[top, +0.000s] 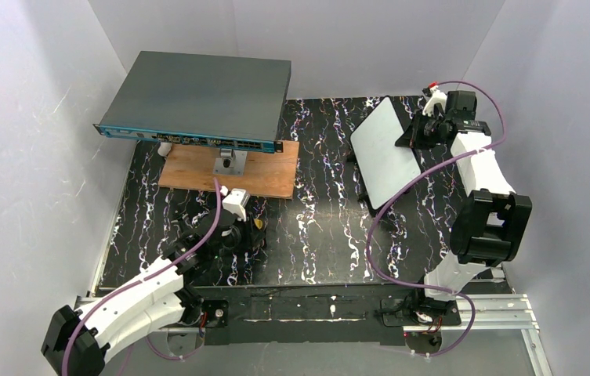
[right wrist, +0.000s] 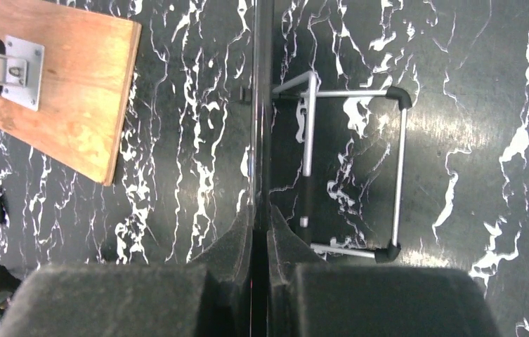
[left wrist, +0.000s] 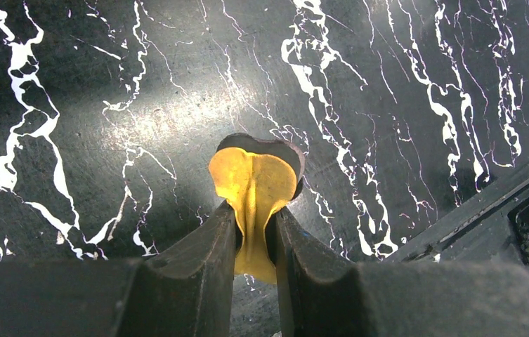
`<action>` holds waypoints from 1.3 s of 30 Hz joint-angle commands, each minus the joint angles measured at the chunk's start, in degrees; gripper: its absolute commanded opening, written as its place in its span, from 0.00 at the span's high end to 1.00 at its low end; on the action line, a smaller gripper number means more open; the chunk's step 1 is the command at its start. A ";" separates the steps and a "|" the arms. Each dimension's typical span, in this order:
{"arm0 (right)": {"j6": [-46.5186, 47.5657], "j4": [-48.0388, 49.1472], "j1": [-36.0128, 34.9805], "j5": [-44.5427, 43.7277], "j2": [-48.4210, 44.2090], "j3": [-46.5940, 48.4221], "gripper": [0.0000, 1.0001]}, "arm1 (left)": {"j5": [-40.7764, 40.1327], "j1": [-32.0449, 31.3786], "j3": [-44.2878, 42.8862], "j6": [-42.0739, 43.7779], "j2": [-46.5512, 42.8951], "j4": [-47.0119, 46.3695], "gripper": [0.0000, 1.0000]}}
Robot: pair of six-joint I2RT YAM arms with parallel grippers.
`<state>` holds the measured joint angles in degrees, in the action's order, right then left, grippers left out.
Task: Erase the whiteboard
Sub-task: Place the whiteboard on the whiteboard stand.
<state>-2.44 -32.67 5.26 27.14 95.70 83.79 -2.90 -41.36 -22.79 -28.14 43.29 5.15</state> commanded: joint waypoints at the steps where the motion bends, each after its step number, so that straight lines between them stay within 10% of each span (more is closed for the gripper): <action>1: -0.12 7.69 -1.16 -0.70 -1.59 -5.53 0.99 | 0.83 0.36 -0.10 -0.25 0.68 -0.75 1.00; 9: 4.02 7.28 -1.10 -0.01 -2.82 -7.84 0.93 | 1.49 0.41 -0.32 -0.16 1.35 -0.89 1.00; 24: 6.71 2.82 -0.49 -2.26 -7.51 -4.47 0.46 | -0.43 0.41 -1.51 -0.07 5.97 -0.38 0.99; 39: 9.16 -0.77 1.72 -0.32 -19.16 -4.18 0.23 | -2.70 0.39 -2.49 0.02 11.11 0.17 0.71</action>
<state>5.23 -32.40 6.04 25.06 79.96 77.89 -4.10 -41.36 -23.16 -28.12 53.15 4.82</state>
